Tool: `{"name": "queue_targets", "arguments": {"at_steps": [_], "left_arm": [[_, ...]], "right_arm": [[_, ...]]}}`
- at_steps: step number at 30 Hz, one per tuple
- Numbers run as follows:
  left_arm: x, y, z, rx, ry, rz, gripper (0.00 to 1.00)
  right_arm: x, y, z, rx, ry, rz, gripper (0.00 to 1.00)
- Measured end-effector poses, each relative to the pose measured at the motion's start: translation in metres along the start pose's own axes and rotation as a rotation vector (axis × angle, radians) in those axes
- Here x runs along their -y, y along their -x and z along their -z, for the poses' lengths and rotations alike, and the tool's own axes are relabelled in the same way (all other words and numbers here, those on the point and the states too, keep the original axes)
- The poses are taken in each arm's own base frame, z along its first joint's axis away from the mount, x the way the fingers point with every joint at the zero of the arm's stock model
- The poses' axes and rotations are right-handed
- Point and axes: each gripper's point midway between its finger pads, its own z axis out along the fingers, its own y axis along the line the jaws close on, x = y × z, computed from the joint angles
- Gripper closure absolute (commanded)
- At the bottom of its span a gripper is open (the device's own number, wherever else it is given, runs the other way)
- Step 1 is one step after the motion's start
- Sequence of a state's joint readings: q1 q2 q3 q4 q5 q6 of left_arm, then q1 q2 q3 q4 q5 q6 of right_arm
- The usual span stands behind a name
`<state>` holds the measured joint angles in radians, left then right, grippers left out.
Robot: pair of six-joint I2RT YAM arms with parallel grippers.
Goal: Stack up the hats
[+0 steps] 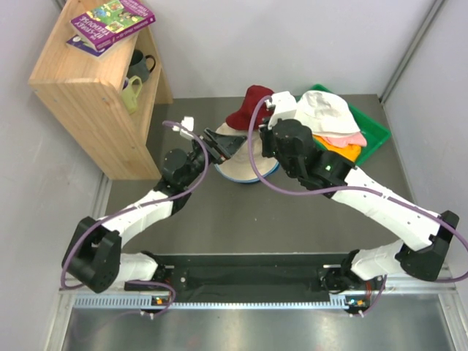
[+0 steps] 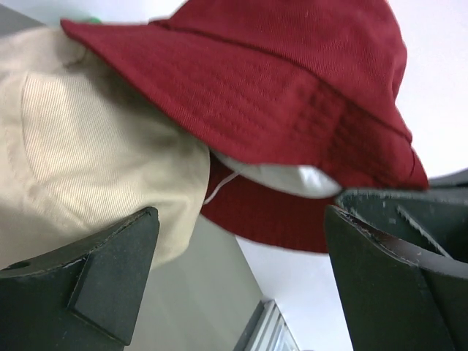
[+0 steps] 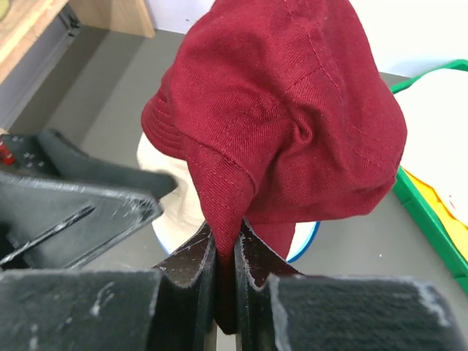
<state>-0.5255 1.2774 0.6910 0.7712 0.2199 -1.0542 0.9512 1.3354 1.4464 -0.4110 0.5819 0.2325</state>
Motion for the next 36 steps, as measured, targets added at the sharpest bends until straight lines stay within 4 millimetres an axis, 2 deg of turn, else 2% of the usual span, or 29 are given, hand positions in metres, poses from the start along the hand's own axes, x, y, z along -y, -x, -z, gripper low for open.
{"name": "queue_targets", "arguments": {"at_steps": [9,16,19,20,22,23,25,26,29,30,32,33,36], "left_arm": [[0.015,0.018,-0.016,0.082,-0.084,-0.003,0.12],[0.017,0.023,-0.028,0.103,-0.116,0.005,0.41],[0.014,0.025,-0.03,0.119,-0.109,0.014,0.63],[0.014,0.026,-0.03,0.126,-0.108,0.014,0.74],[0.015,0.031,-0.03,0.151,-0.111,0.011,0.83],[0.016,0.033,-0.03,0.162,-0.114,0.01,0.93],[0.017,0.037,-0.028,0.184,-0.116,0.013,1.0],[0.016,0.038,-0.027,0.194,-0.114,0.009,1.0],[0.01,0.038,-0.019,0.216,-0.097,0.007,1.0],[0.009,0.038,-0.017,0.221,-0.093,0.006,1.0],[0.008,0.039,-0.013,0.23,-0.085,0.003,1.0],[0.007,0.04,-0.01,0.234,-0.08,0.002,1.0],[0.004,0.046,0.002,0.245,-0.046,-0.011,1.0]], "right_arm": [[-0.001,-0.007,0.004,-0.01,0.01,-0.004,1.0],[-0.002,-0.007,0.005,-0.008,0.014,-0.011,1.0],[-0.001,-0.006,0.007,-0.004,0.015,-0.02,1.0],[0.0,-0.007,0.007,-0.004,0.015,-0.02,1.0],[0.001,-0.007,0.008,-0.002,0.016,-0.023,1.0],[0.001,-0.008,0.008,-0.003,0.016,-0.023,0.99],[0.0,-0.009,0.008,-0.004,0.019,-0.024,0.99],[-0.001,-0.011,0.008,-0.006,0.024,-0.024,0.99],[-0.005,-0.016,0.007,-0.016,0.043,-0.025,0.87],[-0.006,-0.017,0.006,-0.021,0.05,-0.024,0.7],[-0.009,-0.019,0.007,-0.025,0.063,-0.031,0.53],[-0.009,-0.02,0.007,-0.029,0.066,-0.026,0.39],[-0.01,-0.021,0.007,-0.033,0.074,-0.022,0.22]]}}
